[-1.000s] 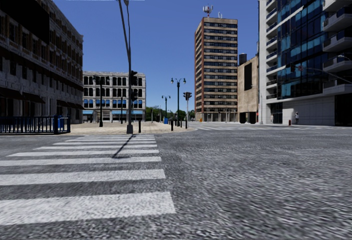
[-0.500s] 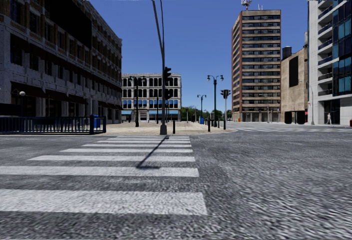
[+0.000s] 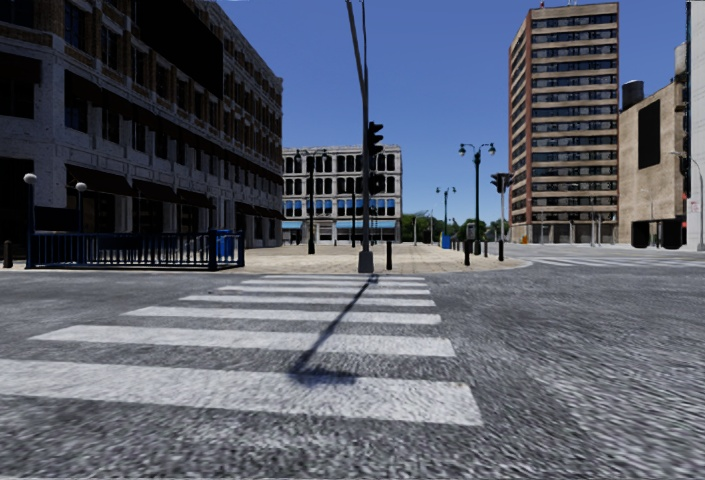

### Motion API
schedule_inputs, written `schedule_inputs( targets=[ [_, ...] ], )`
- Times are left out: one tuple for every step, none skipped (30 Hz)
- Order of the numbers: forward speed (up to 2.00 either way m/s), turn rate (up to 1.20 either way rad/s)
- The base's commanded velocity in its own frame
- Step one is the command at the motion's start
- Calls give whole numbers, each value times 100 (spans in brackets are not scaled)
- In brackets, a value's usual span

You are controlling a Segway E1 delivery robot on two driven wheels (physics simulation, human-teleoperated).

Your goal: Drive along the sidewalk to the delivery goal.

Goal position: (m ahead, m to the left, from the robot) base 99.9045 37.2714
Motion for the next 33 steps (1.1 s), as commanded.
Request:
schedule_inputs(
  targets=[
    [200, 48],
    [200, 48],
    [200, 39],
    [200, 34],
    [200, 31],
    [200, 31],
    [200, 16],
    [200, 3],
    [200, 0],
    [200, 0],
    [200, 0],
    [200, 0],
    [200, 0],
    [200, 0],
    [200, 0],
    [200, 0],
    [200, 0],
    [200, 0],
    [200, 0],
    [200, 0],
    [200, 0],
    [200, 0],
    [200, 0],
    [200, 0],
    [200, 0],
    [200, 0],
    [200, 0],
    [200, 0],
    [200, 0],
    [200, 0],
    [200, 0],
    [200, 0],
    [200, 0]
  ],
)
